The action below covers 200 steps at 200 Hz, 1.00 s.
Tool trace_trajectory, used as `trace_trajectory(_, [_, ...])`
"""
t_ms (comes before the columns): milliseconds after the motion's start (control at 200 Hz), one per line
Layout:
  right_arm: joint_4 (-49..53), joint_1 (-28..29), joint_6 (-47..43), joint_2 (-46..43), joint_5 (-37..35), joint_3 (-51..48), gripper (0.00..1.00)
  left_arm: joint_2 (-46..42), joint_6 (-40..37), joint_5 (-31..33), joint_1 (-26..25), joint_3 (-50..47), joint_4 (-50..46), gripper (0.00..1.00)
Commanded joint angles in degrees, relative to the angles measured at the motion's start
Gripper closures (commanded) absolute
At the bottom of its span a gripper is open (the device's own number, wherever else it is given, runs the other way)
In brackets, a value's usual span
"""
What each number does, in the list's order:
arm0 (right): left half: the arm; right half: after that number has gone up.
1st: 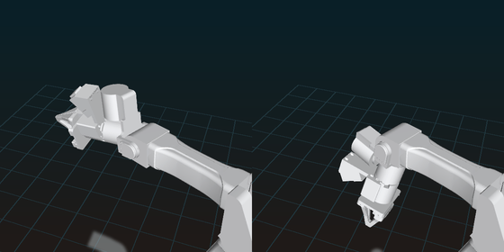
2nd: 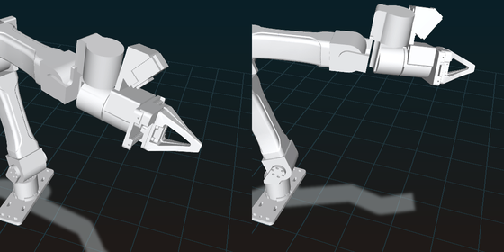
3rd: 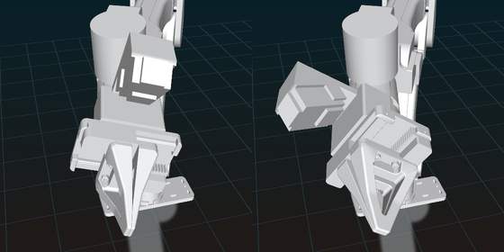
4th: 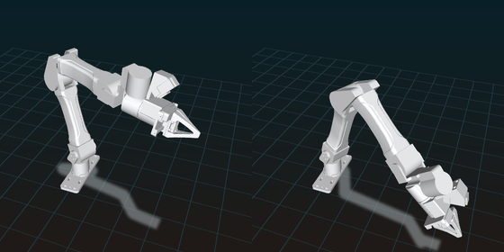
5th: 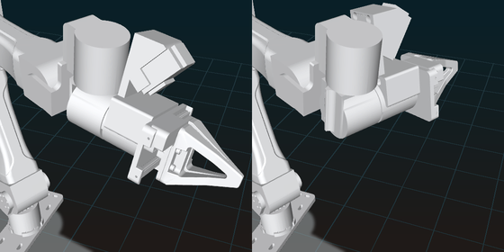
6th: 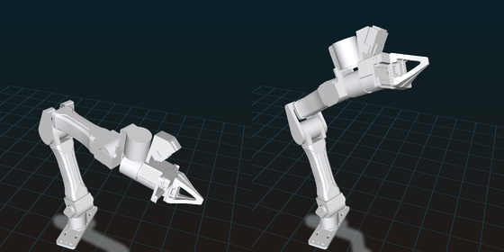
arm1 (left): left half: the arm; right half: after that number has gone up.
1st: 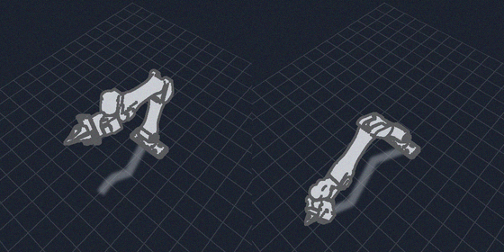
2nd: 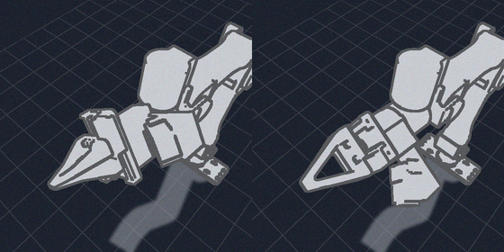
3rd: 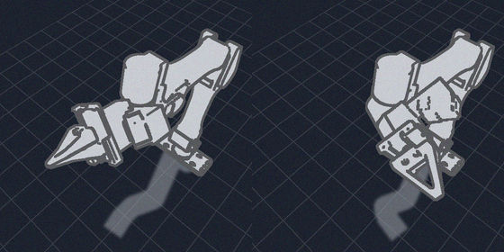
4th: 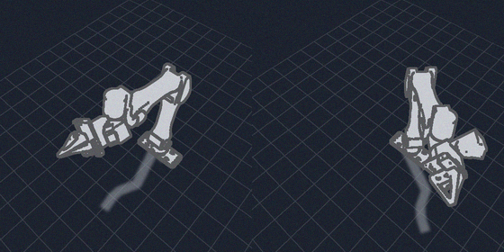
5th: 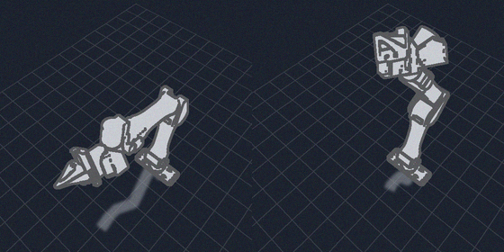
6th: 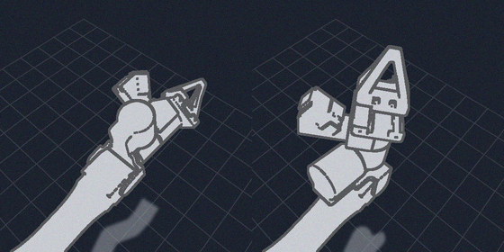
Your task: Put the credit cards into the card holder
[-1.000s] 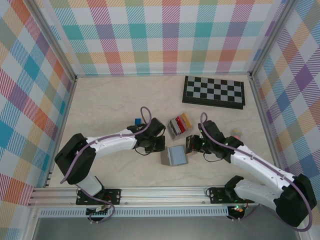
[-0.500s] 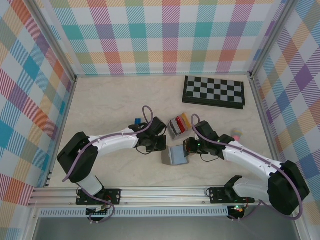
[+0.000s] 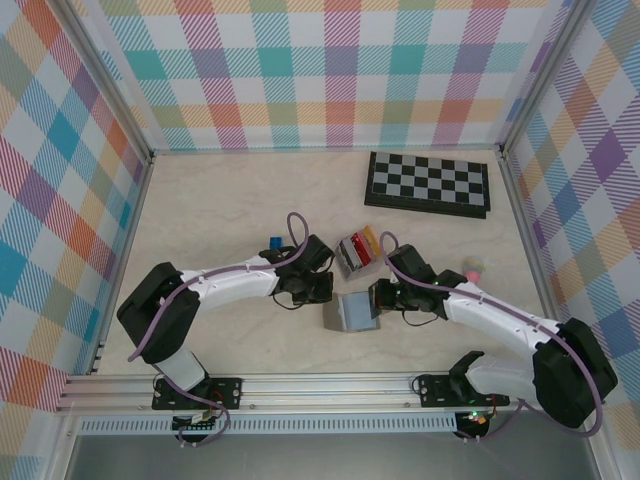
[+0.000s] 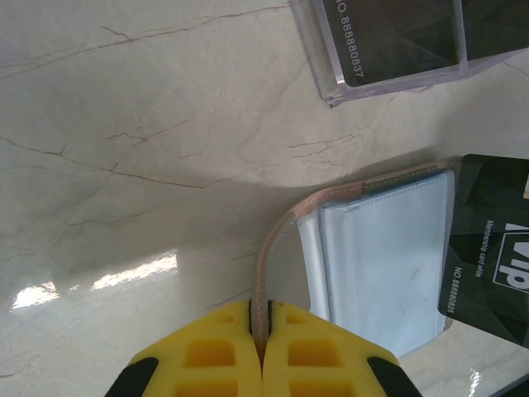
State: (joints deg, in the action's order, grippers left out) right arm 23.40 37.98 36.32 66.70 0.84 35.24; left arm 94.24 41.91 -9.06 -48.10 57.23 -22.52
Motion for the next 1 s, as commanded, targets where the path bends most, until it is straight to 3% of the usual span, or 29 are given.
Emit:
trace_trajectory(0, [2.09, 0.43, -1.80, -1.53, -1.10, 1.53, 0.96, 0.69, -1.48, -0.70, 0.79, 1.39, -2.50, 1.00])
trace_trajectory(340, [-0.51, 0.42, -1.88, 2.14, 0.45, 0.41, 0.97, 1.38, -1.72, -1.44, 0.77, 1.56, -2.05, 1.00])
trace_trajectory(995, [-9.50, 2.28, 3.30, 2.46, 12.57, 2.40, 0.96, 1.57, -0.28, -2.32, 0.96, -0.08, 1.37, 1.00])
